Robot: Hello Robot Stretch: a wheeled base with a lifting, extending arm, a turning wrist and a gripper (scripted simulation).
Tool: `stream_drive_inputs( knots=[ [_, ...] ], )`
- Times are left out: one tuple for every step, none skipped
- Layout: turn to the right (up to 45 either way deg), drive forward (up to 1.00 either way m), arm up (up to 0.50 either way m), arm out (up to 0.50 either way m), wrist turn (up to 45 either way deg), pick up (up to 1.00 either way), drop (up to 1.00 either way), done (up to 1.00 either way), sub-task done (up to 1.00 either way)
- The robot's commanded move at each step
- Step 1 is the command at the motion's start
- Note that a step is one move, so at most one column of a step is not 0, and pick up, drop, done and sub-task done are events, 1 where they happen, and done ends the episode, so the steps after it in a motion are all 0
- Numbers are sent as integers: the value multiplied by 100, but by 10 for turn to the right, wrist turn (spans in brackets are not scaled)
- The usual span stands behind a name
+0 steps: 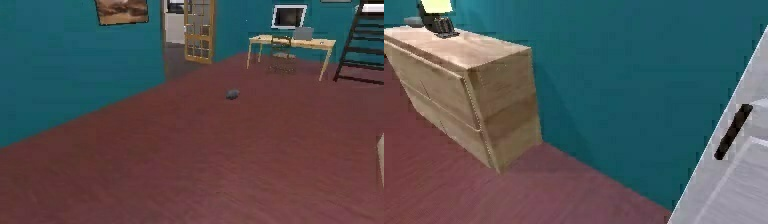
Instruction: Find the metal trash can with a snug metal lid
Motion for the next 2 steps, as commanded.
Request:
stream_drive_inputs(
  knots=[
    [0, 100, 0, 0, 0, 0, 0, 0, 0],
    [0, 100, 0, 0, 0, 0, 0, 0, 0]
  ],
)
